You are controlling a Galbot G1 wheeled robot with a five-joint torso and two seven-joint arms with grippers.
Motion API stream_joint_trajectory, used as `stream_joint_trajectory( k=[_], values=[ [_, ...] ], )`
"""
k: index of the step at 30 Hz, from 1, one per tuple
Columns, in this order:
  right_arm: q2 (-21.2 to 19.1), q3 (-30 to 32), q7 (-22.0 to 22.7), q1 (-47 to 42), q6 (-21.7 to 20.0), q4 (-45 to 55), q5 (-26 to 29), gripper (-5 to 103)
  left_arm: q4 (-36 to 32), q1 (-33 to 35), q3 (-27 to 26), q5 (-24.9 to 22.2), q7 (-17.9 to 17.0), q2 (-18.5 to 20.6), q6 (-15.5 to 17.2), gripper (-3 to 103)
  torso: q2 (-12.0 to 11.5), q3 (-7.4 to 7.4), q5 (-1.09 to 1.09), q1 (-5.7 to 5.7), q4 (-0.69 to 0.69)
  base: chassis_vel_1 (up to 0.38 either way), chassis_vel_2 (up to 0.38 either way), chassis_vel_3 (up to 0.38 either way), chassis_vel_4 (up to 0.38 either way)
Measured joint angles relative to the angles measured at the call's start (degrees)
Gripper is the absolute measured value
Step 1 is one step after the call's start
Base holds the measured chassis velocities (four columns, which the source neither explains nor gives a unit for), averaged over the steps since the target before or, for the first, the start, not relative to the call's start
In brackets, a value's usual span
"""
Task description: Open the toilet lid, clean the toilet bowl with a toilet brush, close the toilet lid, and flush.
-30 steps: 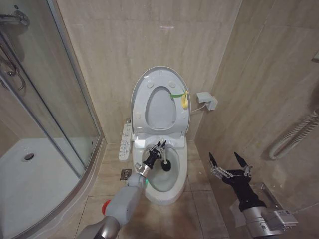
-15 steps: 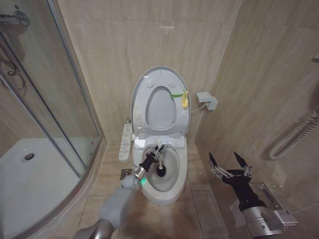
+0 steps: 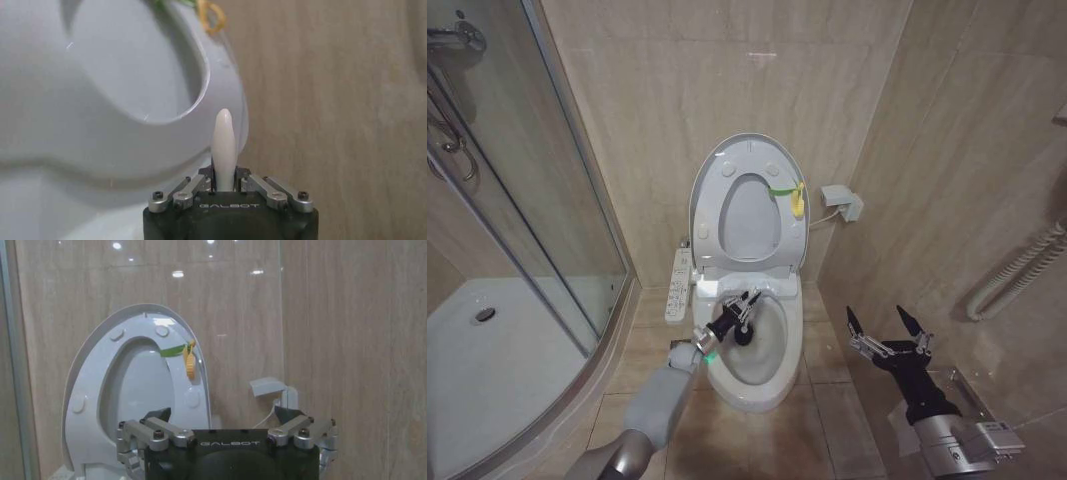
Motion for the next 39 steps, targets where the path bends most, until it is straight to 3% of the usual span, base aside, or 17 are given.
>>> stream_joint_trajectory(
  k=[2, 4, 12, 19, 24, 29, 34, 39],
  values=[
    [0.0, 0.0, 0.0, 0.0, 0.0, 0.0, 0.0, 100, 0.96, 0.33, 0.47, -4.95, -0.56, -0.39, 0.24, 20, 0.0, 0.0, 0.0, 0.0, -0.02, 0.0, 0.0, 0.0, 0.0],
    [0.0, 0.0, 0.0, 0.0, 0.0, 0.0, 0.0, 100, 1.21, 0.38, 0.6, -6.71, -1.08, -0.35, 0.4, 20, 0.0, 0.0, 0.01, 0.0, 0.0, 0.0, 0.0, 0.0, 0.0],
    [0.0, 0.0, 0.0, 0.0, 0.0, 0.0, 0.0, 100, 0.65, -1.06, 0.49, -9.17, -1.94, 0.29, -1.06, 20, 0.0, 0.0, 0.02, 0.0, 0.01, 0.0, 0.0, 0.0, 0.0],
    [0.0, 0.0, 0.0, 0.0, 0.0, 0.0, 0.0, 100, 1.33, -0.06, 1.21, -14.92, -2.78, -1.79, 0.76, 20, 0.01, 0.0, 0.0, 0.0, -0.02, 0.0, 0.0, 0.0, 0.0],
    [0.0, 0.0, 0.0, 0.0, 0.0, 0.0, 0.0, 100, 3.57, -0.15, 1.09, -15.03, -2.34, -2.09, 0.65, 20, 0.01, -0.01, 0.01, 0.0, 0.0, 0.0, 0.0, 0.0, 0.0],
    [0.0, 0.0, 0.0, 0.0, 0.0, 0.0, 0.0, 100, 3.01, -0.3, 0.61, -11.51, -1.8, -0.62, 0.31, 20, 0.01, 0.0, 0.0, 0.0, 0.02, 0.0, 0.0, 0.0, 0.0],
    [0.0, 0.0, 0.0, 0.0, 0.0, 0.0, 0.0, 100, 1.59, -1.7, 0.62, -12.49, -2.53, -0.99, 0.55, 20, 0.01, 0.0, 0.01, 0.0, -0.01, 0.0, 0.0, 0.0, 0.0],
    [0.0, 0.0, 0.0, 0.0, 0.0, 0.0, 0.0, 100, 4.56, -3.6, 0.74, -14.2, -2.7, -2.84, 0.83, 20, 0.01, 0.0, 0.01, 0.0, -0.03, 0.0, 0.0, 0.0, 0.0]
  ],
)
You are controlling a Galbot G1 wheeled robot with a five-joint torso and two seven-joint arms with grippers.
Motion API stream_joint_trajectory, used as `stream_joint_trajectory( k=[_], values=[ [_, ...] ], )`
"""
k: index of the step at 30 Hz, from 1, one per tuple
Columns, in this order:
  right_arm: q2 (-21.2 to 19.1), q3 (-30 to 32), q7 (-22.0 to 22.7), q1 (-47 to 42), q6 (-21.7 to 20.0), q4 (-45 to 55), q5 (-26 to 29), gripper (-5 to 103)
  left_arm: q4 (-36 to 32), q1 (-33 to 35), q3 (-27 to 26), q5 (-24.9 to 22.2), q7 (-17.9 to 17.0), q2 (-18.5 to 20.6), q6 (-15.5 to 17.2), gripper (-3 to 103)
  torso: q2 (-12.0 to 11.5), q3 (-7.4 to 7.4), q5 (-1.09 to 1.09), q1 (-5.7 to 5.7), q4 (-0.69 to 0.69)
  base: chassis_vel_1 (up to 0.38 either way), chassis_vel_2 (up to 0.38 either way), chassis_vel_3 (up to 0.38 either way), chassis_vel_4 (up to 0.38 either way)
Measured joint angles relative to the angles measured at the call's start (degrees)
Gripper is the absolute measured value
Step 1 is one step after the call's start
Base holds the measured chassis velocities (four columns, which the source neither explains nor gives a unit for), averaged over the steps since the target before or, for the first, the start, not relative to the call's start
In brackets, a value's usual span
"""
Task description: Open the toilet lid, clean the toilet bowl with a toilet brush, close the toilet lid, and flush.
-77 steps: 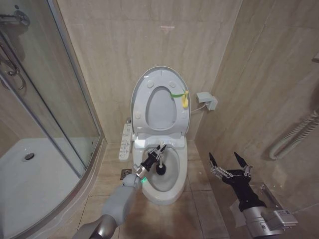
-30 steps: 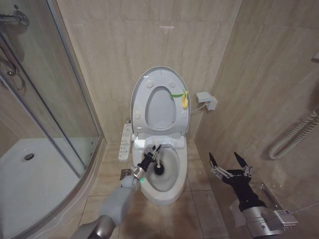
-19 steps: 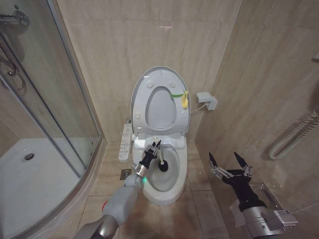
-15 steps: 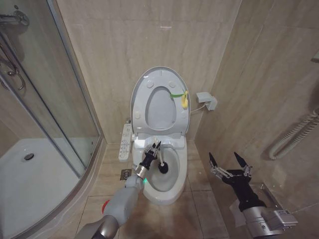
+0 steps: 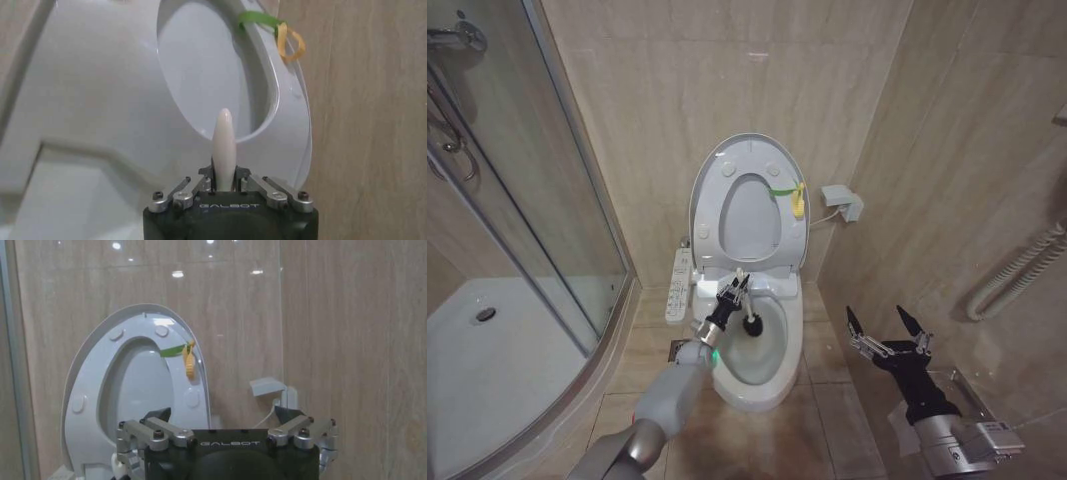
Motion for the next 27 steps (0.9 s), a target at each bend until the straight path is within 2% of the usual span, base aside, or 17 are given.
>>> stream_joint_trajectory(
  k=[5, 10, 11, 12, 18, 27],
  values=[
    [0.01, 0.01, 0.03, 0.0, 0.0, 0.0, 0.0, 100, 0.34, 2.59, 0.22, -0.75, 0.79, 0.14, 0.74, 20, 0.0, 0.0, 0.0, 0.0, 0.04, 0.0, 0.0, 0.0, 0.0],
    [0.0, 0.0, 0.0, 0.0, 0.0, 0.0, 0.0, 100, -3.22, 5.52, 0.35, -0.77, 1.25, 2.27, 1.96, 20, 0.0, -0.01, -0.02, -0.02, 0.04, 0.0, 0.0, 0.0, 0.0],
    [0.0, 0.0, -0.01, 0.0, 0.0, 0.0, 0.0, 100, -4.31, 5.67, 0.38, -0.83, 1.17, 2.76, 2.44, 20, 0.0, 0.01, -0.03, -0.01, 0.07, 0.0, 0.0, 0.0, 0.0],
    [0.0, 0.0, 0.01, 0.0, 0.0, 0.0, 0.0, 100, -5.05, 5.54, 0.36, -0.89, 1.12, 3.01, 2.72, 20, -0.01, 0.0, -0.01, -0.01, 0.03, 0.0, 0.0, 0.0, 0.0],
    [0.0, 0.0, 0.0, 0.0, 0.0, 0.0, 0.0, 100, -6.82, 3.48, 0.43, -1.36, 0.57, 2.83, 3.62, 20, -0.01, 0.0, 0.0, 0.0, 0.0, 0.0, 0.0, 0.0, 0.0],
    [0.0, 0.0, 0.0, 0.0, 0.0, 0.0, 0.0, 100, -2.0, 3.11, 0.54, -1.69, 1.83, 0.17, 2.6, 20, -0.01, 0.0, 0.0, 0.0, 0.03, 0.0, 0.0, 0.0, 0.0]
  ],
)
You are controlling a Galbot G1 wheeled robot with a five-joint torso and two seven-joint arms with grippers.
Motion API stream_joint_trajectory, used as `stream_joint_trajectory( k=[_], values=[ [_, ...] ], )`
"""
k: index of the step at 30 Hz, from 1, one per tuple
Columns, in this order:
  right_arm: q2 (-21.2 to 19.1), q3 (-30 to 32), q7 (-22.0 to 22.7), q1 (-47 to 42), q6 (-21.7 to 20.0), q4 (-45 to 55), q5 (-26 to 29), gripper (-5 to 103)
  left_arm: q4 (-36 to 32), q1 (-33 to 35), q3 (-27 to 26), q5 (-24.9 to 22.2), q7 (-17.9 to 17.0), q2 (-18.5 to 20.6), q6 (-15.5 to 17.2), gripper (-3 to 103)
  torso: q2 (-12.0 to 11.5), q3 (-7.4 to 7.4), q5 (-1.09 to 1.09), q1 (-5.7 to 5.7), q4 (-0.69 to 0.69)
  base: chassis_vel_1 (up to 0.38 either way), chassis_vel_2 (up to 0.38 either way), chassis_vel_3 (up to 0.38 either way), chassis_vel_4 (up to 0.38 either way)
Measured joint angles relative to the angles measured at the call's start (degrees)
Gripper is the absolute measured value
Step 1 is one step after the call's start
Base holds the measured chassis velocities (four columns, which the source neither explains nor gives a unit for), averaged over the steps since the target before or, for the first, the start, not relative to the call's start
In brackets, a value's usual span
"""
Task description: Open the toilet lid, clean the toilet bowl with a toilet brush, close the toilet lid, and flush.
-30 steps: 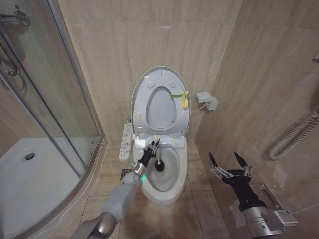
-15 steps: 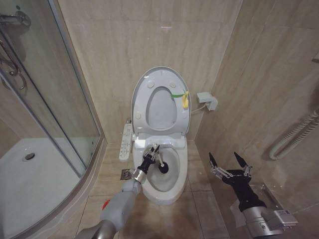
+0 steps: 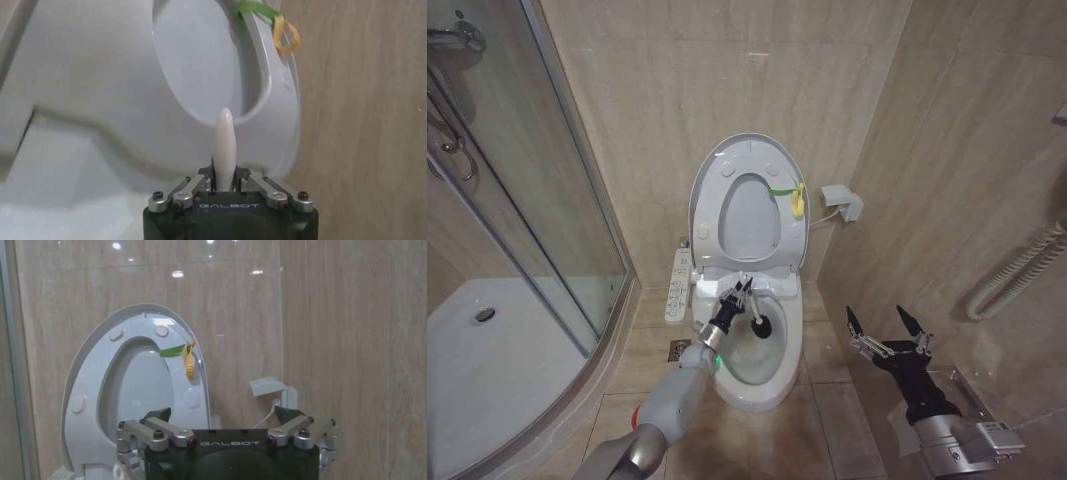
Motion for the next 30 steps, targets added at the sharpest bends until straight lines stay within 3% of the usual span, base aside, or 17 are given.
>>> stream_joint_trajectory(
  k=[5, 11, 24, 30],
  values=[
    [0.0, 0.0, 0.0, 0.0, 0.0, 0.0, 0.0, 100, -4.5, 3.54, 0.52, 1.01, 1.09, 2.82, 1.18, 20, 0.01, -0.01, -0.01, -0.01, 0.02, 0.0, 0.0, 0.0, 0.0],
    [0.0, 0.0, 0.0, 0.0, 0.0, 0.0, 0.0, 100, -8.57, 3.2, 0.85, 0.31, 0.9, 4.36, 3.26, 20, 0.0, 0.0, -0.01, -0.01, -0.02, 0.0, 0.0, 0.0, 0.0],
    [0.0, 0.0, 0.0, 0.0, 0.0, 0.0, 0.0, 100, -3.0, 0.06, 0.0, -0.02, -0.39, 0.52, 1.83, 20, 0.0, 0.0, -0.01, 0.0, -0.02, 0.0, 0.0, 0.0, 0.0],
    [0.0, 0.0, 0.0, 0.0, 0.0, 0.0, 0.0, 100, -7.61, 4.04, 0.71, 0.49, 1.0, 4.37, 3.13, 20, 0.01, -0.01, -0.01, -0.01, 0.02, 0.0, 0.0, 0.0, 0.0]
  ],
)
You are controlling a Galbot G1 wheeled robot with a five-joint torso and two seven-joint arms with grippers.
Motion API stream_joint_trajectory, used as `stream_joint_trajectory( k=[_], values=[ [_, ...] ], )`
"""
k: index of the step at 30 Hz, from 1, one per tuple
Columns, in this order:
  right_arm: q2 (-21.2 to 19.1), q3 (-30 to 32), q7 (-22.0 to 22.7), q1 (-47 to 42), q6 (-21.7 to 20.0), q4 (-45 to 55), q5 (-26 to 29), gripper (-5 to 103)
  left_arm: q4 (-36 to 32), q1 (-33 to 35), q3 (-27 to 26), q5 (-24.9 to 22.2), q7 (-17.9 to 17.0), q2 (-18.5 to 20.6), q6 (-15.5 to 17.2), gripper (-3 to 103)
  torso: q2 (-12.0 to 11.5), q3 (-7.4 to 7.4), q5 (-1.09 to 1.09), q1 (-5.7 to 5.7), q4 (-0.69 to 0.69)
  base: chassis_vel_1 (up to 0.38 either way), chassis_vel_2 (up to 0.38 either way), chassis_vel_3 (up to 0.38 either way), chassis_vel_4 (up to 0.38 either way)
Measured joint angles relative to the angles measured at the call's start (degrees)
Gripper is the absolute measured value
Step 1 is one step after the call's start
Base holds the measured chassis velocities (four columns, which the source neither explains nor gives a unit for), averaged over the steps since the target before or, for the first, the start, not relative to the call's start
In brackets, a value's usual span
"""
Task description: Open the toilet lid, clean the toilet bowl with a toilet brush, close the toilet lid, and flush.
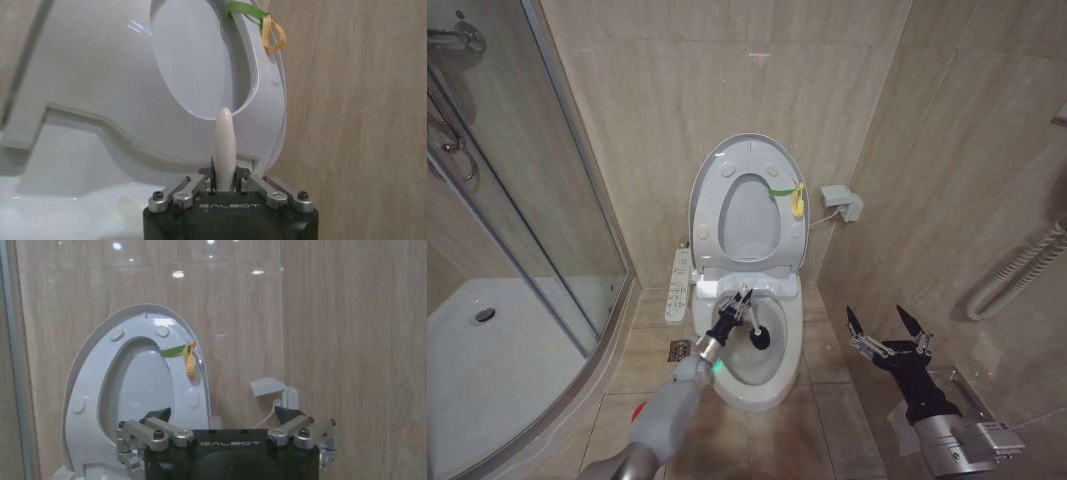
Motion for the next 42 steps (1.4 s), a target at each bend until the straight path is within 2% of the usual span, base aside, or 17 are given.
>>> stream_joint_trajectory(
  k=[3, 8, 11, 14, 15, 19, 21, 26, 30, 31, 33, 35, 39, 42],
  values=[
    [0.0, 0.0, 0.0, 0.0, 0.0, 0.0, 0.0, 100, -1.85, 0.28, 0.25, -0.68, 0.7, 1.19, 1.1, 20, 0.0, 0.0, -0.01, 0.0, -0.03, 0.0, 0.0, 0.0, 0.0],
    [0.0, 0.0, 0.0, 0.0, 0.0, 0.0, 0.0, 100, -7.92, 1.1, 1.1, -4.89, 1.87, 4.05, 5.39, 20, 0.0, 0.0, 0.0, 0.0, -0.04, 0.0, 0.0, 0.0, 0.0],
    [0.0, 0.0, 0.0, 0.0, 0.0, 0.0, 0.0, 100, -9.4, 1.52, 1.11, -5.16, 1.95, 4.63, 5.85, 20, 0.0, 0.0, 0.0, 0.0, -0.04, 0.0, 0.0, 0.0, 0.0],
    [0.0, 0.0, 0.0, 0.0, 0.0, 0.0, 0.0, 100, -10.56, 2.13, 0.12, -1.55, 1.23, 5.7, 4.53, 20, 0.0, 0.0, 0.0, 0.0, -0.02, 0.0, 0.0, 0.0, 0.0],
    [0.0, 0.0, 0.0, 0.0, 0.0, 0.0, 0.0, 100, -9.79, 1.82, -0.88, 2.16, 0.52, 5.75, 2.28, 20, 0.0, 0.0, 0.0, 0.0, -0.02, 0.0, 0.0, 0.0, 0.0],
    [0.0, 0.0, 0.0, 0.0, 0.0, 0.0, 0.0, 100, -9.13, 1.48, -1.49, 5.4, -0.5, 5.77, 0.98, 20, 0.0, 0.0, 0.0, 0.0, -0.02, 0.0, 0.0, 0.0, 0.0],
    [0.0, 0.0, 0.0, 0.0, 0.0, 0.0, 0.0, 100, -8.62, 1.16, -2.04, 9.43, -1.93, 5.7, -0.2, 20, 0.0, 0.0, 0.0, 0.0, -0.02, 0.0, 0.0, 0.0, 0.0],
    [0.0, 0.0, 0.0, 0.0, 0.0, 0.0, 0.0, 100, -7.29, 0.67, -2.02, 10.91, -2.51, 4.57, -0.49, 20, 0.0, 0.0, 0.0, 0.0, -0.03, 0.0, 0.0, 0.0, 0.0],
    [0.0, 0.0, 0.0, 0.0, 0.0, 0.0, 0.0, 100, -3.57, -0.68, -1.69, 10.04, -2.53, 2.63, -0.69, 20, 0.0, 0.0, 0.01, 0.0, -0.03, 0.0, 0.0, 0.0, 0.0],
    [0.01, 0.0, 0.0, 0.0, 0.0, 0.0, 0.0, 100, -0.94, -1.64, -0.76, 7.26, -2.54, 1.77, -0.82, 20, 0.0, 0.0, 0.0, 0.0, -0.04, 0.0, 0.0, 0.0, 0.0],
    [0.0, 0.0, 0.0, 0.0, 0.0, 0.0, 0.0, 100, 0.59, -2.18, 0.25, 5.38, -2.61, 1.51, -0.67, 20, 0.0, 0.0, 0.0, 0.0, -0.05, 0.0, 0.0, 0.0, 0.0],
    [0.0, 0.0, -0.01, 0.0, 0.0, 0.0, 0.0, 100, 6.54, -4.56, 2.16, 1.72, -2.79, 0.12, -0.56, 20, 0.0, 0.01, 0.0, 0.0, -0.01, 0.0, 0.0, 0.0, 0.0],
    [0.01, 0.0, 0.0, 0.0, 0.0, 0.0, 0.0, 100, 10.46, -5.94, 1.22, 1.17, -2.47, -1.24, -1.18, 20, 0.0, 0.0, 0.01, 0.0, -0.03, 0.0, 0.0, 0.0, 0.0],
    [0.0, 0.0, 0.0, 0.0, 0.0, 0.0, 0.0, 100, 10.45, -5.6, 0.94, 1.18, -2.4, -1.26, -1.49, 20, 0.0, 0.0, 0.01, 0.0, -0.02, 0.0, 0.0, 0.0, 0.0]
  ],
)
